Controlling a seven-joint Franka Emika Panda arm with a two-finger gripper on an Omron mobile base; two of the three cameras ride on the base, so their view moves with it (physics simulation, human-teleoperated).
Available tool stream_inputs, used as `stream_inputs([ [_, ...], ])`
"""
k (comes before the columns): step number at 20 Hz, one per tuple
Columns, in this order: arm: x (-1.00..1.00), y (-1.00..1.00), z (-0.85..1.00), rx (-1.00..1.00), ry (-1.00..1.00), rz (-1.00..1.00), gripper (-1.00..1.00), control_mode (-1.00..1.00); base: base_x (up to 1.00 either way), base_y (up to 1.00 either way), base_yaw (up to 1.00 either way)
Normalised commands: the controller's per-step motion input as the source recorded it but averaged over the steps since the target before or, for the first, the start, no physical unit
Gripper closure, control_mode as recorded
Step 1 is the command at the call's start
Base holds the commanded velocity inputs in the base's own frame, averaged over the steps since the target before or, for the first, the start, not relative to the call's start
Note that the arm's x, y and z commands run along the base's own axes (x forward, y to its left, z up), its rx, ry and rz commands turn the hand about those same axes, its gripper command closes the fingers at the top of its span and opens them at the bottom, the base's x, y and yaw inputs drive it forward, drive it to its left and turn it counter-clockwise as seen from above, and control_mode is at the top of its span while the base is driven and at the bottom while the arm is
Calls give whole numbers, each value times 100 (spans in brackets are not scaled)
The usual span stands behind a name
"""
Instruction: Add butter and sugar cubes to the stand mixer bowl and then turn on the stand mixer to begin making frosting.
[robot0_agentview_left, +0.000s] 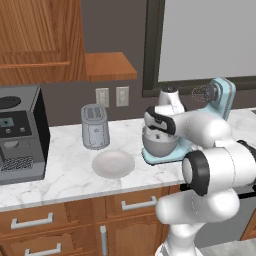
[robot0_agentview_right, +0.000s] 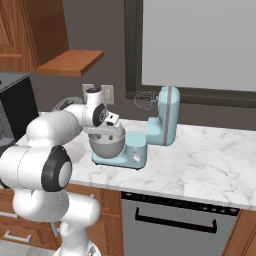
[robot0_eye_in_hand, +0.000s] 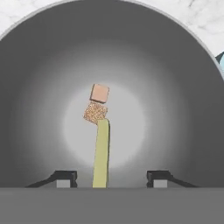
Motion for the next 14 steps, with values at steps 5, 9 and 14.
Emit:
stream_inputs([
  [5, -10, 0, 33, 0, 0, 0, -100, -100, 0, 0, 0],
  [9, -46, 0, 98, 4, -5, 0, -100, -100, 0, 0, 0],
  [14, -68, -1, 100, 5, -7, 0, -100, -100, 0, 0, 0],
])
